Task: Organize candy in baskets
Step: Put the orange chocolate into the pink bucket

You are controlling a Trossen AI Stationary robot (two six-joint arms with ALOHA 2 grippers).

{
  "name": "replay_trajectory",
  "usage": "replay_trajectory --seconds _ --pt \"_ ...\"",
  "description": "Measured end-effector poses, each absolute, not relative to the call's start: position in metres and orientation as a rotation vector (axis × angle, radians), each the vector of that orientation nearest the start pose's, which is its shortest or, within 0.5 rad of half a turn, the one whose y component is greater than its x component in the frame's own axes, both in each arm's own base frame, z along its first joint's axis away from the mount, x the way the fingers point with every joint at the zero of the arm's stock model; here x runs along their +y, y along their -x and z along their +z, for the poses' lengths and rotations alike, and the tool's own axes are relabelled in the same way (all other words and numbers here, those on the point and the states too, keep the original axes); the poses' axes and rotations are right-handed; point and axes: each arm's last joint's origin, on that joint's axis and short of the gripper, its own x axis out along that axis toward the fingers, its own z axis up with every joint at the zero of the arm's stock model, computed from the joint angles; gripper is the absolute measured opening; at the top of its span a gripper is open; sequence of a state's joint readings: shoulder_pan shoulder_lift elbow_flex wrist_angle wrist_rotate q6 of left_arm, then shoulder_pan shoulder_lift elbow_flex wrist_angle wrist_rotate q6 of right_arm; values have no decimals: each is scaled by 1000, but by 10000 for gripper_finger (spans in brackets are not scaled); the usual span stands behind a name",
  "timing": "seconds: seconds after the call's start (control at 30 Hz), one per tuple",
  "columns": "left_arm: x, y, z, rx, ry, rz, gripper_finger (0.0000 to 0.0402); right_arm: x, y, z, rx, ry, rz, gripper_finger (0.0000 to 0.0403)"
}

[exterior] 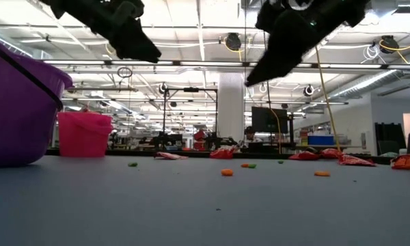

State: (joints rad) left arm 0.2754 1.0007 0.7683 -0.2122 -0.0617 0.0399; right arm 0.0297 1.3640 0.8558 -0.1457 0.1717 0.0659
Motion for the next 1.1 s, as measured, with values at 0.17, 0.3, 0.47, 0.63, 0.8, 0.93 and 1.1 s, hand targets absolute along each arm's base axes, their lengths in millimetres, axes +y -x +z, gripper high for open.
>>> replay_trajectory --seconds 0.17,0.3,0.47,0.63,0.8,0.93,1.1 --pt "45 -219 265 374 -15 244 212 -5 -256 238 827 -108 -261 279" --pt "39 -225 249 324 -16 215 212 -8 -236 235 972 -175 -316 287" --pt "33 -233 230 326 -19 184 212 -11 -213 226 1202 -235 -411 279" --pt "29 -242 221 336 4 169 212 -17 -198 214 1436 -337 -494 268" --pt "27 -246 217 345 2 157 212 -26 -189 201 1672 -361 -566 255" --pt "25 -246 216 352 1 150 212 -33 -187 192 1810 -367 -604 248" --pt "24 -246 217 351 0 144 212 -38 -190 179 1917 -373 -628 236"
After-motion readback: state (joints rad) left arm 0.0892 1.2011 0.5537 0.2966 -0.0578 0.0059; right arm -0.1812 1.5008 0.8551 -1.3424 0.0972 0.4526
